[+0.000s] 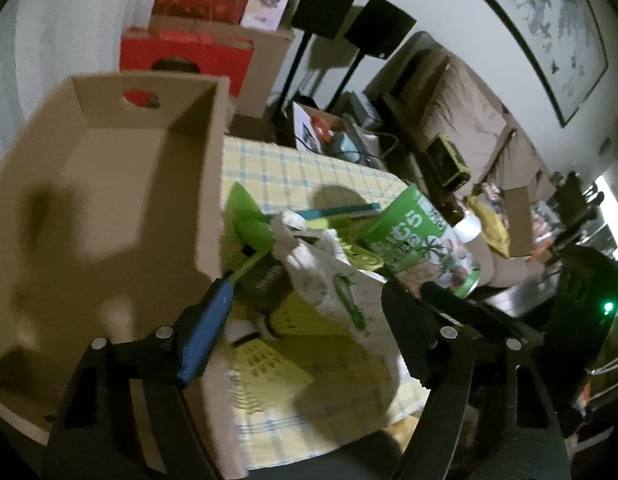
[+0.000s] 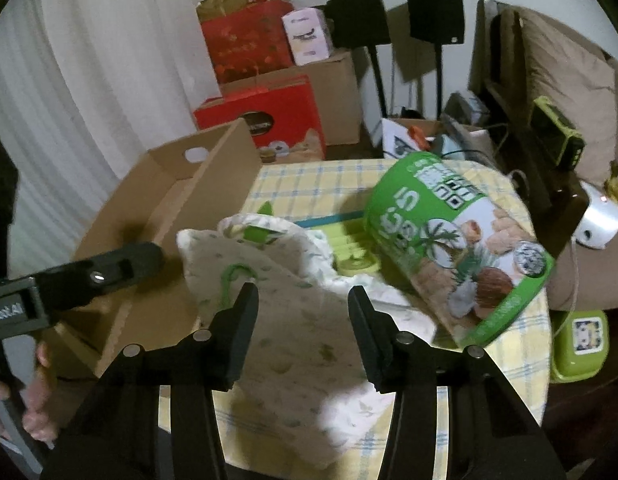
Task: Organize objects
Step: 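Grasp the green carabiner on the white floral cloth bag with the right tool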
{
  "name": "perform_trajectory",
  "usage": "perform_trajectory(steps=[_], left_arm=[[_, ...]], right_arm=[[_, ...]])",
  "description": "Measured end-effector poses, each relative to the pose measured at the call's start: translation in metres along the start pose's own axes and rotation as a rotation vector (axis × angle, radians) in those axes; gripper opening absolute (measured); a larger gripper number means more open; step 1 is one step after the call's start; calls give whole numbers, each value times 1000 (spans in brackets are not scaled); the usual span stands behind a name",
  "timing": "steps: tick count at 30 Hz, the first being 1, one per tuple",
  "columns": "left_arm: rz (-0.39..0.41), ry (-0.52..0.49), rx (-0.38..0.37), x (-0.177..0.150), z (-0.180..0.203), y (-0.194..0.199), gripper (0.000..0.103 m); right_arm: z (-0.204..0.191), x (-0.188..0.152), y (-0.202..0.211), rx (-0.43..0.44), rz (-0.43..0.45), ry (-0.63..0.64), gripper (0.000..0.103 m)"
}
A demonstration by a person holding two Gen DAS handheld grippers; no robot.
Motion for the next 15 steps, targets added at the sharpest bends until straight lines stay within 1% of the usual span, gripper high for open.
perform_trajectory(steps=[2,4,9,14,15], left_arm=[[-14,30,-36,2,1,-8,73],[-28,55,-46,4,1,-16,73],[-48,71,-66,8,3,-28,72],[-67,111,-91,5,0,-37,62],[-70,119,-96,4,-1,-39,60]], right_arm=[[-3,-1,-3,10,-6,3,48],[-4,-2,-7,13,-11,9,48],[-8,-5,-14,49,-12,-7,48],[-14,-6,-20,85,-3,-14,48],[-16,-6,-21,93,-2,-11,50]])
Point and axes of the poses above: each gripper's, at about its wrist camera, not at the fingertips, and y roughly against the way its jaws point, z to its right, x to its top, the point moved 7 cm from there along -y, roughly the way its jaws point, and after that the axes turned 14 degrees about -y, right-handed, at the moved point
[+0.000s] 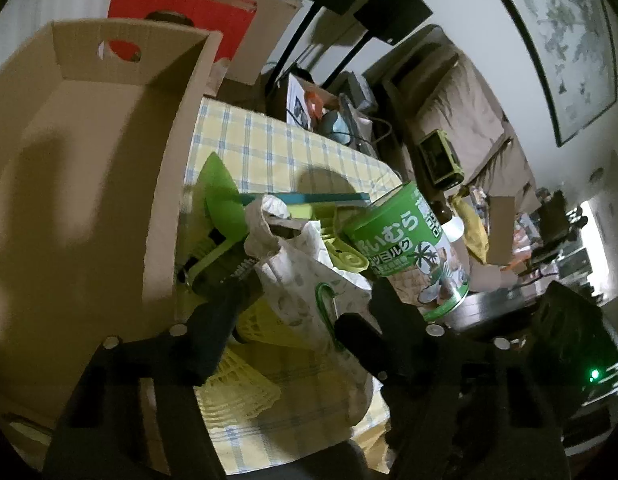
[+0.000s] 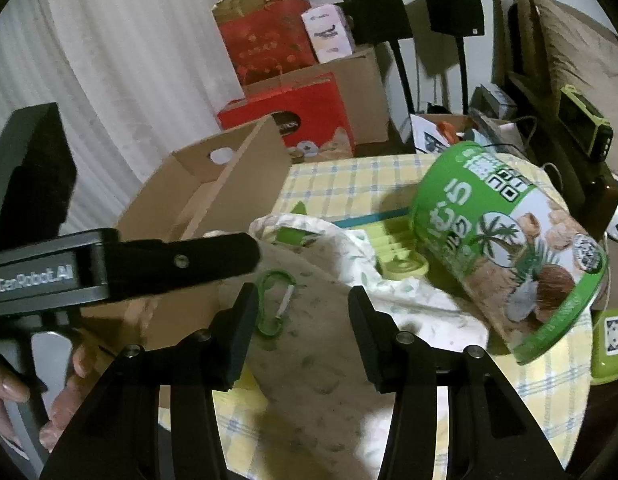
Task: Organize objects
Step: 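Grasp the green carabiner on the white floral cloth bag with the right tool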
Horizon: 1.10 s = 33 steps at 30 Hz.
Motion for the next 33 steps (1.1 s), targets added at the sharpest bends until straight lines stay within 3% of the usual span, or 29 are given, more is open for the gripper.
perform_trajectory(steps=[10,15,23,26,28,30,33], left_arm=[[-2,22,4,0,-5,-3,55],[-1,18,6,0,-5,-3,55],[-9,8,8,-1,-5,-2,55],[-12,5,14,-1,-4,-1,55],[-12,4,14,0,-3,-1,55],[-13,5,13,0,-3,-1,55],[-14,6,7,-1,-3,-1,55]], right_arm=[[-7,-6,-17,-10,-7,30,49],[-9,-8,-21,-20,-24,49,34],[12,-10,-27,54,-86,-120,37],[11,-11,-27,59,-85,-112,38],[10,-12,-27,74,-90,-116,33],[8,-12,-28,104,-99,-129,22],[7,-11,-26,110,-91,-130,22]])
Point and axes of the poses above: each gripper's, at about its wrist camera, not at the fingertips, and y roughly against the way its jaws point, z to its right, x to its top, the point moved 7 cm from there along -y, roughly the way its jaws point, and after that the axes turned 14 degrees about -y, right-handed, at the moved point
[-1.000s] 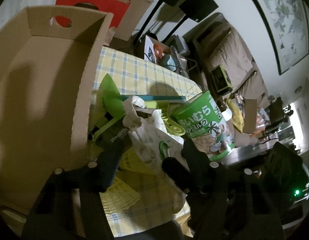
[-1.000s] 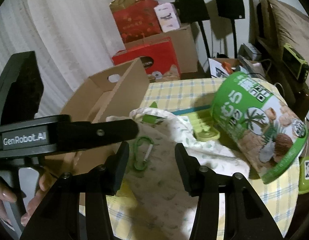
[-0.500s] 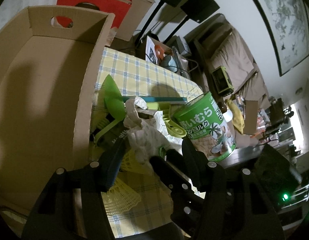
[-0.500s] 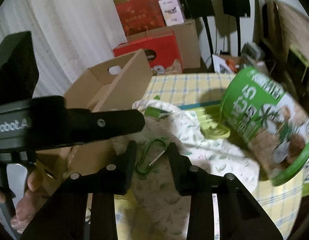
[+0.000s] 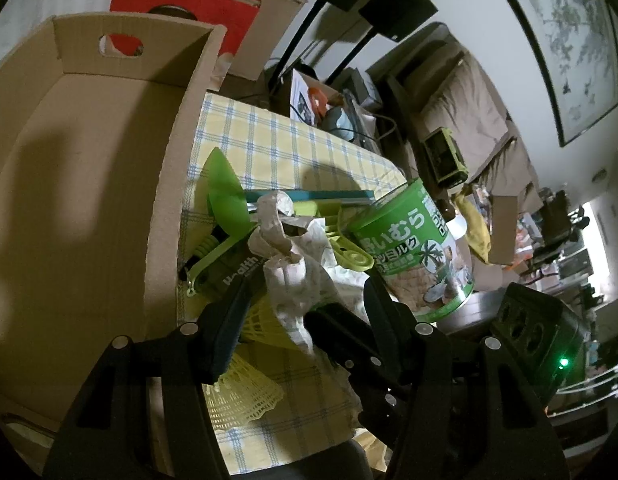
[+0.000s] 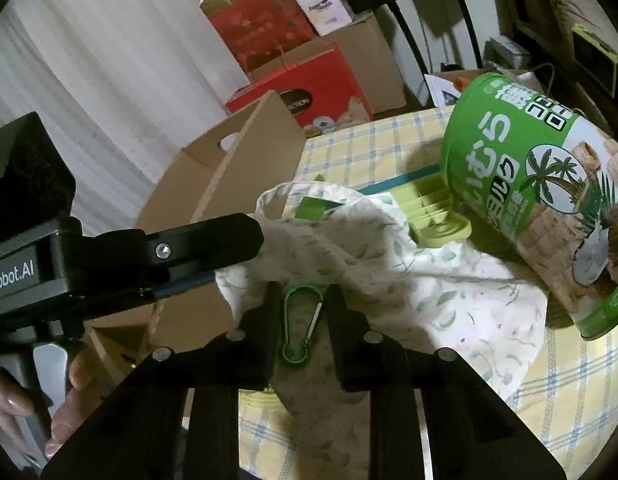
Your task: Organize objects
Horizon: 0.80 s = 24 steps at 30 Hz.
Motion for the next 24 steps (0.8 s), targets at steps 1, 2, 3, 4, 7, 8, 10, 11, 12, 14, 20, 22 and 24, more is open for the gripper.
perform_trajectory(steps=[1,2,3,4,7,8,10,11,12,14,20,22,24], left_arm=[[0,-1,-2,0,-1,0,55],[0,-2,-2,0,0,0,55],[0,-2,-1,0,0,0,55],[-2,-6,0,0,0,0,55],[-5,-15,-5,-1,3,2,55],[-8,-18,-7,-2,5,2,55],[-15,-30,4,-2,8,2,55],[-20,-38,10,-3,9,1,55],[-24,-46,19,-3,10,1,55],[-29,-70,36,-4,15,0,55],[-40,-133,101,-5,20,-6,35],[-44,-140,118,-5,19,-8,7],[-37,-143,121,-5,18,-6,5]], right_arm=[[0,0,1,2,4,-1,22],[-1,1,4,6,12,-3,22],[0,2,6,7,19,-4,22],[0,2,9,8,26,-7,22],[0,5,18,11,43,-7,22],[0,5,22,5,51,-3,22],[1,6,31,-8,68,6,22],[2,6,35,-19,74,9,22],[3,6,39,-36,81,14,22],[7,4,47,-67,99,26,22],[21,0,68,-103,128,25,22],[24,-2,73,-104,132,22,22],[25,-4,76,-113,136,24,22]])
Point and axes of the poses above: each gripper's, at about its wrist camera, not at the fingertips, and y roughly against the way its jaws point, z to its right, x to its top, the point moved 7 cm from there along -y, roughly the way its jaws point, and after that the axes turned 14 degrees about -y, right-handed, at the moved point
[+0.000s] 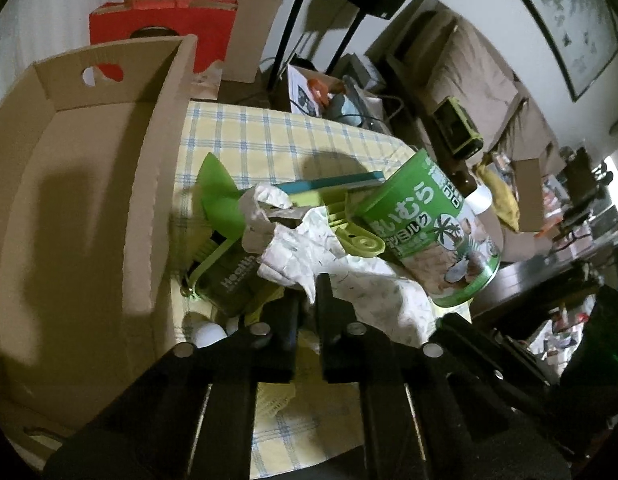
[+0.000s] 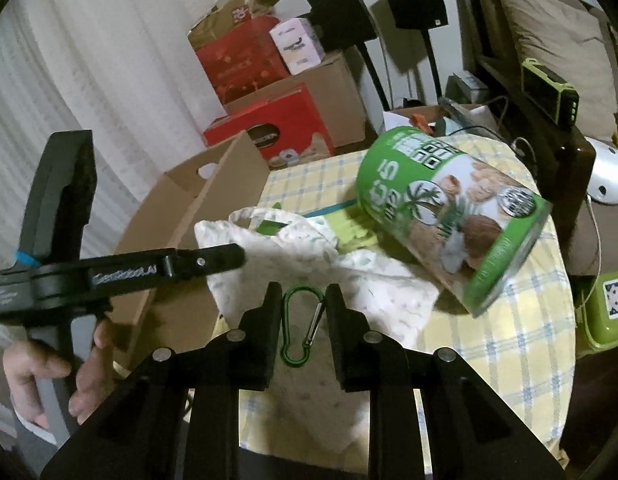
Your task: Organize objects
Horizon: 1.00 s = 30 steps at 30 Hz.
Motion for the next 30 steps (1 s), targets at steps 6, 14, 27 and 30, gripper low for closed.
perform_trajectory(steps=[6,14,27,30], left_arm=[[54,-23,-44,8,12,23,3],[169,-86,-102,32,39,86,3],[367,-134,-64,79,45,193,2],[405,-131,-46,85,37,215,2]], right_arm=[[2,1,16,-23,33,16,22],[-7,8,41,-20,82,43,22],[-28,21,70,-26,128,90,22],[-37,26,75,-27,138,109,22]])
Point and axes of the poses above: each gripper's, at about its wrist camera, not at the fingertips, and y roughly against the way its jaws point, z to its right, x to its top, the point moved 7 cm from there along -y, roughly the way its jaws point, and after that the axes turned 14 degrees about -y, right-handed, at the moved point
